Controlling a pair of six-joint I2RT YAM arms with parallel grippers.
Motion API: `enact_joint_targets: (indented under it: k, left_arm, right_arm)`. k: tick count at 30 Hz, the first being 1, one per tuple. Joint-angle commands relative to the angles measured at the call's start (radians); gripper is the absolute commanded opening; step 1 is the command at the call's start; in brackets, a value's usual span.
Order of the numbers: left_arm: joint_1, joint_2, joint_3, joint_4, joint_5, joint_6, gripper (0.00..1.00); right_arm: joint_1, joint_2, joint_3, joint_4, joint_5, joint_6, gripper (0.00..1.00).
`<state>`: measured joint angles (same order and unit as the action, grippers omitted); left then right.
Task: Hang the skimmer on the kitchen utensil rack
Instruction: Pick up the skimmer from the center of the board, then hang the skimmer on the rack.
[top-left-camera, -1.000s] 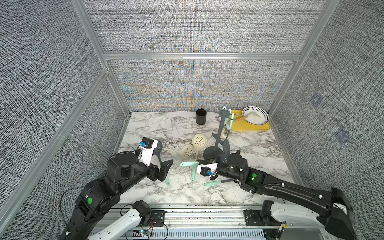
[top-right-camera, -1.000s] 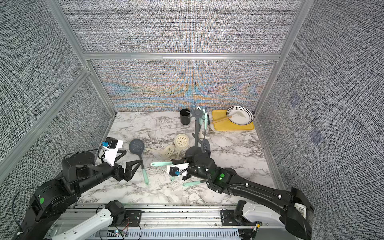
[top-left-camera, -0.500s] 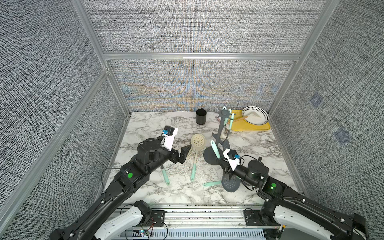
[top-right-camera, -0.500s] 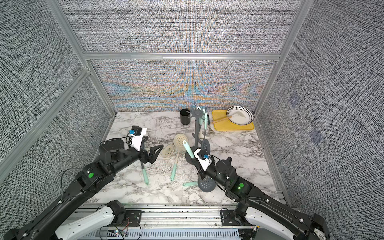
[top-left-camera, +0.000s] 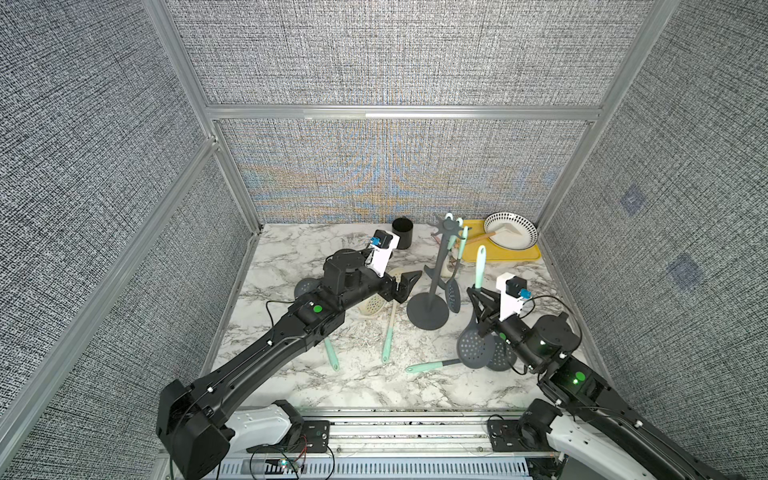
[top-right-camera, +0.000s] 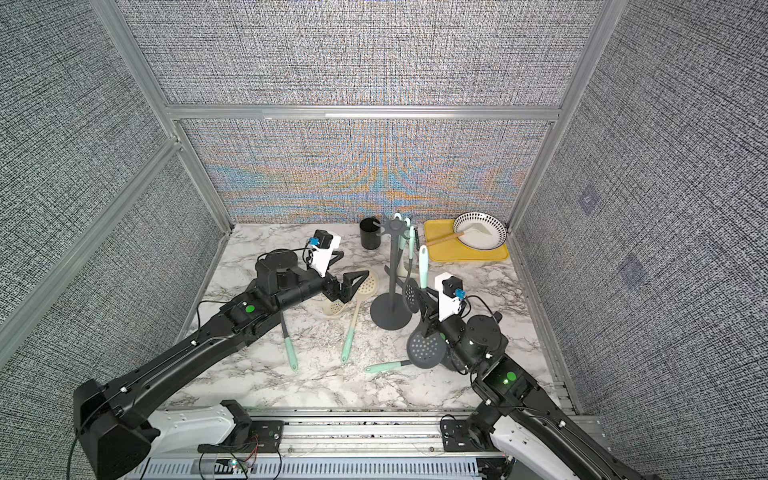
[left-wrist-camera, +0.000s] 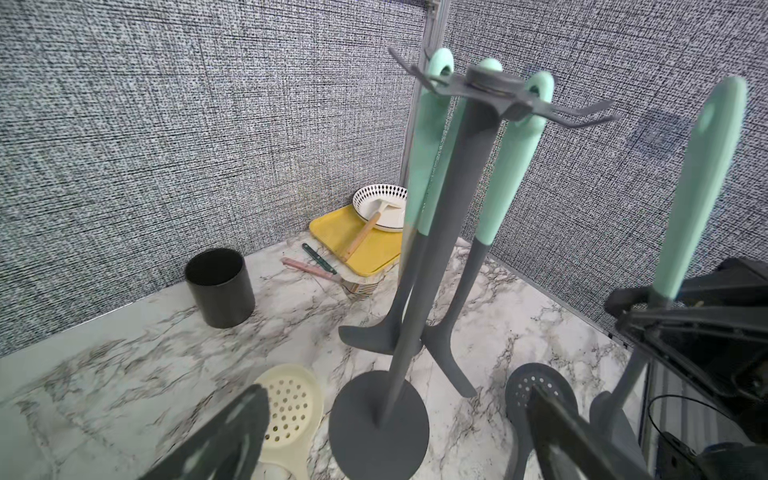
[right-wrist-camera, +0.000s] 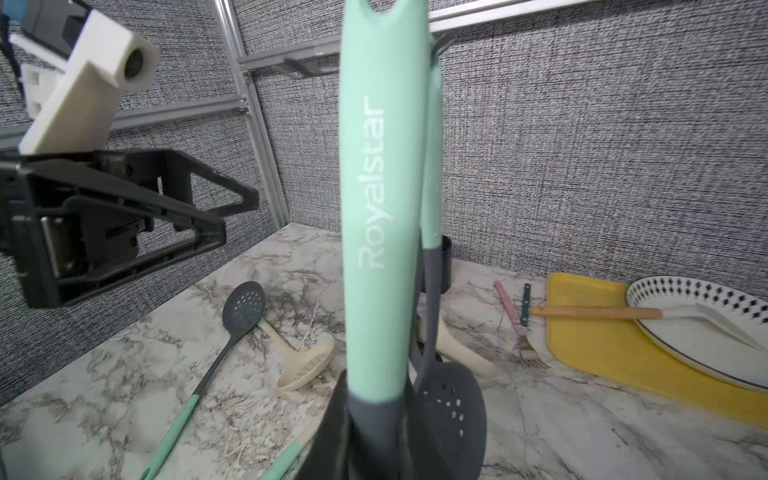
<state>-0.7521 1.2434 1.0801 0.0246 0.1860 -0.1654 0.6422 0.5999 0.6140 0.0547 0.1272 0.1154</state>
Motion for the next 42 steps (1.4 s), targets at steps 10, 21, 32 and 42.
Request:
enact_joint_targets:
  k: [10,21,32,42]
  left_arm:
    - [-0.001,0.127,0.051,0.165,0.073,-0.029,0.95]
    - [-0.001,0.206,0.093,0.200,0.158,-0.057,0.85]
    - [-0.001,0.243,0.115,0.205,0.191,-0.065,0.85]
    - [-0.001,0.273,0.134,0.204,0.217,-0.070,0.85]
  right_arm:
    - [-0.234,0.179,0.196,-0.141,-0.486,-0.032,0.00]
    - [-0.250,0.207,0.254,-0.206,-0.502,-0.058,0.00]
    - [-0.253,0.213,0.244,-0.197,-0.465,-0.055,0.00]
    - [-0.255,0.241,0.238,-0.191,-0.472,-0.056,0.00]
